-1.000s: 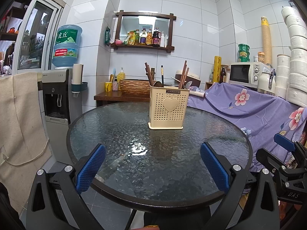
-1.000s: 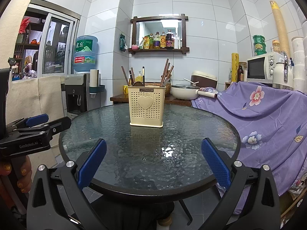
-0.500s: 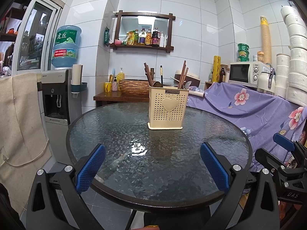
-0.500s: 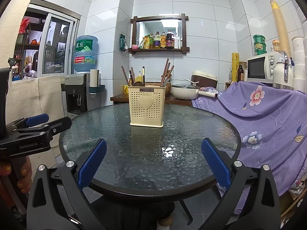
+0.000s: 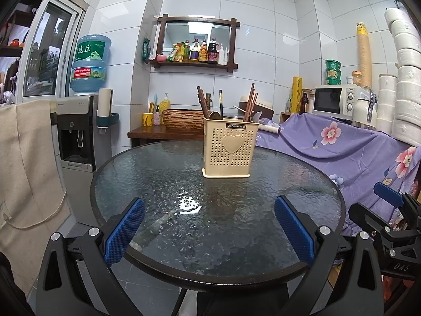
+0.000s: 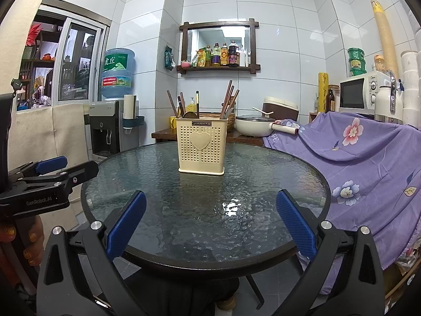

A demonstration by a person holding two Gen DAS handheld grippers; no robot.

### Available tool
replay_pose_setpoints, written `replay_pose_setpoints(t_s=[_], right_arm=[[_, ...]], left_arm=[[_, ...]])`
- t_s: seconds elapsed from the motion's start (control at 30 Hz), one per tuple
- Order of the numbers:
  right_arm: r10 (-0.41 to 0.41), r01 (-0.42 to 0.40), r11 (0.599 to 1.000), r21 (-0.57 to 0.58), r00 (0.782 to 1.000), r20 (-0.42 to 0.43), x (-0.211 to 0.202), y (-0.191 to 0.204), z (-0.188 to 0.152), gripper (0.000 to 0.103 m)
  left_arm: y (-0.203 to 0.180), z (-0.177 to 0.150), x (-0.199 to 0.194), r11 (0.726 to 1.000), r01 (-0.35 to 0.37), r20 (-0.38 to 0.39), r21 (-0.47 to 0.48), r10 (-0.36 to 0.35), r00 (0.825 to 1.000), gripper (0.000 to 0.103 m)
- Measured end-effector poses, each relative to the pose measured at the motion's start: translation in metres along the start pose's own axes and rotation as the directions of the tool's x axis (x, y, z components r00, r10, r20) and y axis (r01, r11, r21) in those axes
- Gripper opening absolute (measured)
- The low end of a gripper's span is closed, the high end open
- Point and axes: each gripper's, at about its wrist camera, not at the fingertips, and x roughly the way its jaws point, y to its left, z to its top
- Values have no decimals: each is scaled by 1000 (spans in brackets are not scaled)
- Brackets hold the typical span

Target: Organize utensils

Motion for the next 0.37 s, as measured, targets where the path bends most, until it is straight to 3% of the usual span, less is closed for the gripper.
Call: replay_pose_setpoints(t_s=[0.37], right_arm=[[1, -1, 1000, 0, 1000, -2, 1, 2, -2, 97]], left_arm=[[-1, 2, -2, 1000, 1, 7, 5, -1, 1000, 97]])
